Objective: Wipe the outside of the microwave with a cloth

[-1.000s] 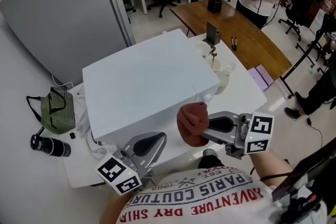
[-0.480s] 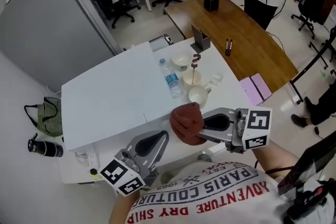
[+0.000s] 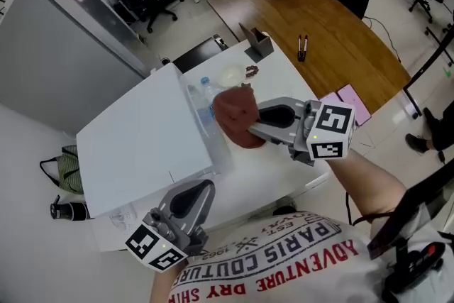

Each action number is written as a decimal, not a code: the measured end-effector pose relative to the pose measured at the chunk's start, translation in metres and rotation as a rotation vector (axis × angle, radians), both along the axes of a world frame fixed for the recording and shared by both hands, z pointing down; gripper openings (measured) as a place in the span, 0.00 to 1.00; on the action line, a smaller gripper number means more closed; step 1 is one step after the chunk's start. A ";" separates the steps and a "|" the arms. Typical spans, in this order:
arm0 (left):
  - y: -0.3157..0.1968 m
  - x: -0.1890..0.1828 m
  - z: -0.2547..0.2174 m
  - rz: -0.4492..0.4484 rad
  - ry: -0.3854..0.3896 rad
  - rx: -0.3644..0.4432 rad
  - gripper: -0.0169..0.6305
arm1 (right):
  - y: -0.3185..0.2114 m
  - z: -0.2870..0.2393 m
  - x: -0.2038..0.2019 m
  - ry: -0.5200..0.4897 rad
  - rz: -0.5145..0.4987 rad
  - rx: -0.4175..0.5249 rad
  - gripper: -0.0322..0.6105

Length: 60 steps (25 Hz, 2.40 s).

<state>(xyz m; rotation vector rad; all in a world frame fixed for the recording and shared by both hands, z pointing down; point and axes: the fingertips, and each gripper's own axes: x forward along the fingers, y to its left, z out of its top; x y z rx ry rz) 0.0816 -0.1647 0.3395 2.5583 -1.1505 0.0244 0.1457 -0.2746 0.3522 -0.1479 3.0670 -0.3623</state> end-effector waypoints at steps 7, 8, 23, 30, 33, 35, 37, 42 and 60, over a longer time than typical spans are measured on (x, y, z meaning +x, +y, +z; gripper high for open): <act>0.007 -0.020 -0.003 -0.027 -0.050 -0.007 0.03 | -0.120 0.013 -0.044 0.071 0.203 0.048 0.12; 0.011 -0.025 -0.003 -0.036 -0.053 -0.008 0.03 | -0.131 0.014 -0.054 0.077 0.216 0.045 0.12; 0.041 -0.084 0.006 -0.211 -0.069 -0.042 0.03 | -0.152 0.064 -0.163 0.213 0.109 0.084 0.12; 0.040 -0.075 0.013 -0.151 -0.073 -0.050 0.03 | -0.119 0.067 -0.153 0.215 0.020 0.084 0.12; 0.038 -0.068 0.016 -0.118 -0.065 -0.050 0.03 | -0.090 0.072 -0.142 0.229 -0.022 0.092 0.12; 0.036 -0.063 0.018 -0.096 -0.056 -0.050 0.03 | -0.070 0.075 -0.133 0.243 -0.046 0.103 0.12; 0.032 -0.057 0.021 -0.070 -0.049 -0.052 0.03 | -0.050 0.079 -0.125 0.260 -0.067 0.112 0.12; 0.026 -0.036 0.027 0.002 -0.040 -0.065 0.03 | 0.001 0.087 -0.103 0.271 -0.107 0.109 0.12; 0.013 0.000 0.031 0.121 -0.034 -0.063 0.03 | 0.066 0.090 -0.063 0.179 -0.119 -0.021 0.12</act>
